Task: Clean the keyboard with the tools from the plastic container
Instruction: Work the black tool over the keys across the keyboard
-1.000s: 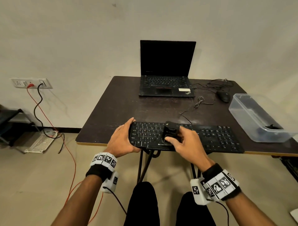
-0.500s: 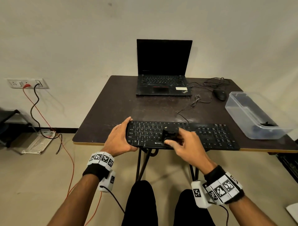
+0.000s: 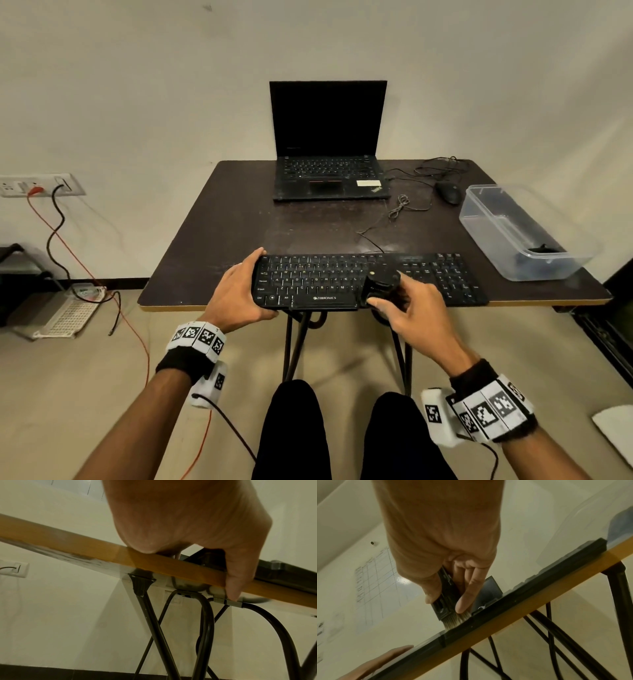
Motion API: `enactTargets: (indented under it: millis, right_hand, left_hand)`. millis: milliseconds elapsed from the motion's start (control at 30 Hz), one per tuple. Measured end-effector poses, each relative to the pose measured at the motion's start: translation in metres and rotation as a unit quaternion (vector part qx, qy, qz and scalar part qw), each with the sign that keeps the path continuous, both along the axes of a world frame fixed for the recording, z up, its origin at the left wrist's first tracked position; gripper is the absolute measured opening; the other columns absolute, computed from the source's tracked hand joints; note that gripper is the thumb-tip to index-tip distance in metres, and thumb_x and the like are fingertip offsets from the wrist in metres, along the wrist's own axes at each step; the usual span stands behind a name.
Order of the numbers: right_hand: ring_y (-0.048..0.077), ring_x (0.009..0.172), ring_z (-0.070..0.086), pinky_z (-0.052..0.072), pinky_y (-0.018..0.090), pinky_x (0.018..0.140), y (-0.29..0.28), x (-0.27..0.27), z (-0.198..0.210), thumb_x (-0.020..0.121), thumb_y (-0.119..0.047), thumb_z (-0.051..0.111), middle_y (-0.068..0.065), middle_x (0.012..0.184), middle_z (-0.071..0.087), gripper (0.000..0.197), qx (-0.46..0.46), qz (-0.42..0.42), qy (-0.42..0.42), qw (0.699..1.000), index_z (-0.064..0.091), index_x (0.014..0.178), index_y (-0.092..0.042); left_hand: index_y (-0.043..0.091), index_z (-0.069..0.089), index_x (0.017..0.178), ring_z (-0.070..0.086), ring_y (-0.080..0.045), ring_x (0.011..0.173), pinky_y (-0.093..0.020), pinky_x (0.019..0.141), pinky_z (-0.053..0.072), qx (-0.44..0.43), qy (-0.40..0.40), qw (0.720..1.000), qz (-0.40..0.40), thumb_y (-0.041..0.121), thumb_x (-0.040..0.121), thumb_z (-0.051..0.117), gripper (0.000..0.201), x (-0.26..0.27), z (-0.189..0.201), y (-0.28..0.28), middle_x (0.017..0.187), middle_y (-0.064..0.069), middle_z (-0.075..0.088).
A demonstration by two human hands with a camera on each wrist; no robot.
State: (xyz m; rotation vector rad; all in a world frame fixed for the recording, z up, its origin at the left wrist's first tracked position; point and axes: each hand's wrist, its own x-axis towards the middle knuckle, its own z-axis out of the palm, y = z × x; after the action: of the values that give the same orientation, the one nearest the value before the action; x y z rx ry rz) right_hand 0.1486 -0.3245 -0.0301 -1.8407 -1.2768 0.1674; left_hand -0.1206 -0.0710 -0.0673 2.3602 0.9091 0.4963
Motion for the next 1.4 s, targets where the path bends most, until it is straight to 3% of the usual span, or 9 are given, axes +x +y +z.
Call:
enactTargets:
  millis: [133, 367, 433, 567, 667, 867, 1100, 1200, 1400]
  right_hand:
    - [0.01, 0.092, 0.077, 0.064, 0.046, 0.083, -0.017, 0.024, 0.001, 0.088, -0.033, 0.084, -0.012, 0.098, 0.08, 0.024, 0.011, -0.078, 0.018, 0.997, 0.076, 0.109, -0.022]
    - [0.01, 0.084, 0.073, 0.059, 0.033, 0.079, -0.063, 0.066, 0.002, 0.091, -0.023, 0.083, 0.0, 0.099, 0.081, 0.03, 0.046, -0.205, 0.05, 0.976, 0.075, 0.119, -0.016]
    - [0.002, 0.08, 0.07, 0.057, 0.03, 0.075, -0.072, 0.072, 0.003, 0.092, -0.022, 0.082, -0.003, 0.094, 0.078, 0.029, 0.047, -0.214, 0.043, 0.975, 0.075, 0.119, -0.014]
    - [-0.012, 0.084, 0.071, 0.056, 0.016, 0.077, -0.072, 0.073, 0.005, 0.091, -0.018, 0.083, -0.026, 0.093, 0.071, 0.03, 0.047, -0.17, 0.069, 0.982, 0.075, 0.12, -0.021]
    - [-0.014, 0.089, 0.07, 0.054, 0.007, 0.078, -0.058, 0.068, 0.008, 0.091, -0.017, 0.083, -0.028, 0.095, 0.071, 0.03, 0.042, -0.138, 0.066, 0.987, 0.075, 0.119, -0.022]
    - [0.006, 0.096, 0.076, 0.063, 0.043, 0.088, 0.004, 0.044, 0.009, 0.09, -0.031, 0.083, -0.012, 0.104, 0.08, 0.034, 0.016, -0.083, 0.027, 0.996, 0.074, 0.122, -0.027]
    - [0.012, 0.098, 0.074, 0.06, 0.034, 0.091, 0.1, -0.021, 0.024, 0.091, -0.03, 0.081, -0.004, 0.108, 0.08, 0.032, -0.018, 0.039, 0.002, 0.999, 0.074, 0.121, -0.02]
    - [0.019, 0.098, 0.074, 0.058, 0.036, 0.091, 0.129, -0.053, 0.03, 0.092, -0.031, 0.08, -0.001, 0.108, 0.081, 0.03, -0.048, 0.085, -0.033, 0.995, 0.072, 0.12, -0.021]
    - [0.026, 0.093, 0.069, 0.044, 0.03, 0.076, 0.119, -0.031, 0.041, 0.093, -0.03, 0.079, 0.004, 0.1, 0.077, 0.033, -0.126, 0.045, -0.148, 0.98, 0.062, 0.12, -0.022]
  left_hand:
    - [0.032, 0.022, 0.159, 0.047, -0.019, 0.134, -0.052, 0.119, 0.037, -0.005, -0.007, 1.0, -0.006, 0.056, 0.045, 0.093, 0.136, 0.001, 0.004, -0.001, 0.143, 0.013, 0.05]
    - [0.029, 0.019, 0.161, 0.035, -0.018, 0.145, -0.056, 0.124, 0.027, -0.003, -0.025, 1.0, -0.013, 0.073, 0.039, 0.094, 0.151, 0.009, 0.002, -0.013, 0.154, 0.009, 0.038]
    - [0.027, 0.02, 0.162, 0.034, -0.02, 0.146, -0.056, 0.124, 0.027, -0.013, -0.025, 1.0, -0.007, 0.079, 0.035, 0.091, 0.154, 0.01, 0.005, -0.015, 0.156, 0.005, 0.039]
    - [0.023, 0.022, 0.162, 0.041, -0.021, 0.145, -0.054, 0.123, 0.034, -0.032, -0.032, 0.999, 0.007, 0.081, 0.031, 0.093, 0.16, 0.002, 0.008, -0.006, 0.154, 0.002, 0.044]
    - [0.027, 0.021, 0.162, 0.045, -0.021, 0.143, -0.055, 0.121, 0.036, -0.036, -0.02, 0.999, 0.005, 0.08, 0.033, 0.094, 0.157, -0.001, 0.005, -0.003, 0.151, 0.006, 0.05]
    - [0.032, 0.017, 0.162, 0.036, -0.024, 0.145, -0.055, 0.122, 0.034, -0.003, 0.003, 0.999, 0.035, 0.09, 0.039, 0.085, 0.152, -0.001, 0.003, -0.009, 0.153, 0.005, 0.047]
    - [0.026, 0.02, 0.163, 0.037, -0.02, 0.143, -0.051, 0.124, 0.03, 0.024, 0.004, 0.999, 0.037, 0.091, 0.045, 0.082, 0.148, -0.001, 0.007, -0.015, 0.153, 0.007, 0.047]
    - [0.023, 0.023, 0.162, 0.036, -0.017, 0.144, -0.049, 0.125, 0.028, 0.038, -0.005, 0.999, 0.031, 0.091, 0.048, 0.081, 0.146, -0.001, 0.008, -0.017, 0.154, 0.007, 0.047]
    - [0.027, 0.032, 0.155, 0.042, -0.014, 0.14, -0.048, 0.121, 0.034, 0.05, -0.05, 0.997, 0.031, 0.085, 0.045, 0.086, 0.135, -0.003, 0.007, -0.019, 0.152, 0.01, 0.047]
